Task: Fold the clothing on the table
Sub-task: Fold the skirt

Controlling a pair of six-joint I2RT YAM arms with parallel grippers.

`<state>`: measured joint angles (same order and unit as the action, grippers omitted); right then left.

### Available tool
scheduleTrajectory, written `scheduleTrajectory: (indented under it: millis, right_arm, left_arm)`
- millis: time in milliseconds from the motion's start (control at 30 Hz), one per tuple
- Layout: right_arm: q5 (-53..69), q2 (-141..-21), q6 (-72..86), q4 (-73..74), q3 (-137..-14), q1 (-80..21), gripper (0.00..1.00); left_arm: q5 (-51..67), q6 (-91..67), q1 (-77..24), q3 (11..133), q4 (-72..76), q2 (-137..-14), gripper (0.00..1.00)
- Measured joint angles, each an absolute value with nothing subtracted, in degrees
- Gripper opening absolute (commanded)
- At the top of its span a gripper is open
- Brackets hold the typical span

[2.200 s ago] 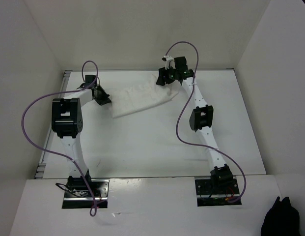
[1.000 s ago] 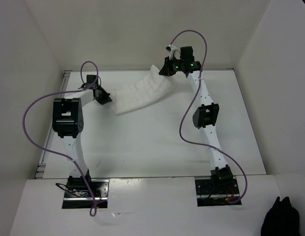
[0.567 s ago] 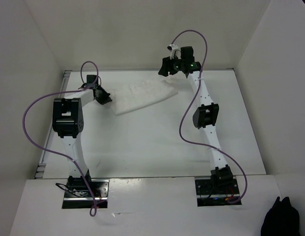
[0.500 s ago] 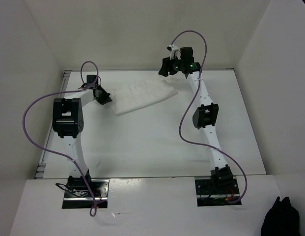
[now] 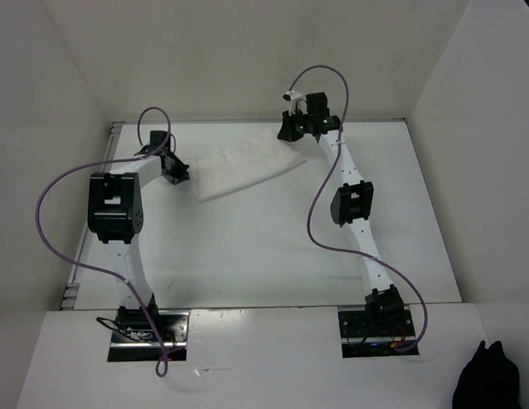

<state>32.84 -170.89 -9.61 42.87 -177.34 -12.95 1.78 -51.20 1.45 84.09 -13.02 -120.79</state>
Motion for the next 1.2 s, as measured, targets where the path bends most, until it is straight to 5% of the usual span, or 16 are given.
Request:
scheduleTrajectory:
  millis: [167,267,400,467,633,833,1200]
  right_arm:
    - [40.0,-169.6,-7.6,45.2,-177.3,-11.5,0.00]
    - [47.2,-168.2,-5.5,47.9,-177.4,-9.1,0.00]
    - [56.4,-167.1,-6.5,55.2,-177.8,-6.1,0.00]
    - [58.8,-167.1,-7.4,59.6,-177.9,-5.3,0.00]
    - [61.5,-167.9,-8.3,66.7,-177.9,-5.8,0.00]
    - [62.0,-171.1,-5.6,68.3,-176.9,-6.7,0.05]
    - [64.9,-178.3,15.5,60.3,-174.0,-5.2,0.03]
  left_arm:
    - [-1.8,-49.4,1.4,83.0,-17.3,-114.9,0.08]
    - [-2.1,-47.9,1.1,85.4,-18.0,-111.8,0.31]
    - [-0.8,-47.0,-0.7,89.2,-17.4,-109.0,0.42]
    - [3.2,-47.3,-2.0,89.4,-14.7,-108.4,0.25]
    - [16.2,-48.6,-5.7,89.5,-8.1,-111.8,0.03]
    - [25.3,-47.7,-8.6,91.7,-8.4,-122.0,0.01]
    - [22.7,-46.3,-7.1,91.6,-13.4,-126.4,0.00]
